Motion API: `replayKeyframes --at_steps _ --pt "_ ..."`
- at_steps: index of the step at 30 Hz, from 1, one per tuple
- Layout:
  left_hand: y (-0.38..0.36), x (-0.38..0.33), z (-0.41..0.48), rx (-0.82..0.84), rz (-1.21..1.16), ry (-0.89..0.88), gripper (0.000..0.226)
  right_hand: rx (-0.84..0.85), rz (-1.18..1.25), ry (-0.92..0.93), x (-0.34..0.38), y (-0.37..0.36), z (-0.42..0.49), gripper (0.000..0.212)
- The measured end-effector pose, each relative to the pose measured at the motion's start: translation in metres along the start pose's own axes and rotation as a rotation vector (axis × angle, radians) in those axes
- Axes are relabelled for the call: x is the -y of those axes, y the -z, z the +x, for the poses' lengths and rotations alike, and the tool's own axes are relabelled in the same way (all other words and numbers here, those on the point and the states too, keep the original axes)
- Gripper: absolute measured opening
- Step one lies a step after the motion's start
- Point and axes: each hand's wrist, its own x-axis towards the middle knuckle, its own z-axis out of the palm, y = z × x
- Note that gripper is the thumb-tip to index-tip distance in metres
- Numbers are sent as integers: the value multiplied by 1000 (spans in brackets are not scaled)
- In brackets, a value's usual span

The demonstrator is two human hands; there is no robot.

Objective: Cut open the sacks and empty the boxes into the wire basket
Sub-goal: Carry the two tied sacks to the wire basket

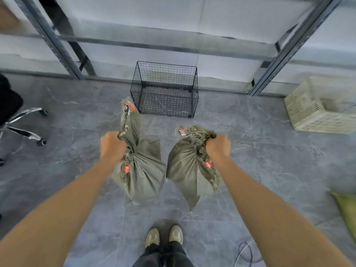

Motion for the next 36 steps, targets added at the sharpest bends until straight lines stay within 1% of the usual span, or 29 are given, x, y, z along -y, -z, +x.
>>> replayKeyframes --at_steps 5,7,9,11,13,15,18,20,24,27,29,31,33,36 --pt "11 -17 17 -41 -11 25 32 -19 33 -37 12 13 16 17" --pt "15 -20 31 -51 1 29 28 -23 26 -40 18 17 27 15" --pt "16 -22 48 -49 5 29 26 -33 3 -42 26 16 39 18" --pt "16 -24 69 -33 -5 40 29 -42 -8 -45 35 11 53 23" --pt "15 -26 93 -10 -7 36 26 -59 8 -62 48 4 67 22" --pt "13 -28 119 47 -2 15 22 -84 9 -92 61 -4 82 20" --pt "11 -32 157 104 17 -9 26 -131 -23 -162 79 -18 106 28" --pt "8 -36 181 130 23 -17 29 -150 -33 -203 89 -27 120 24" --pt "-1 -49 214 177 67 -23 31 -131 -65 -246 108 -44 140 9" --pt "-9 -61 236 190 86 -49 32 -105 -55 -258 123 -53 158 7" --pt "-13 -67 252 183 101 -55 29 -94 -45 -265 131 -59 172 12" --pt "-17 -71 266 173 92 -23 23 -87 -39 -283 137 -64 185 22" --pt "-21 -71 279 149 56 27 18 -89 -7 -304 142 -67 199 13" --pt "-27 -71 294 118 31 109 18 -88 39 -345 148 -71 220 12"
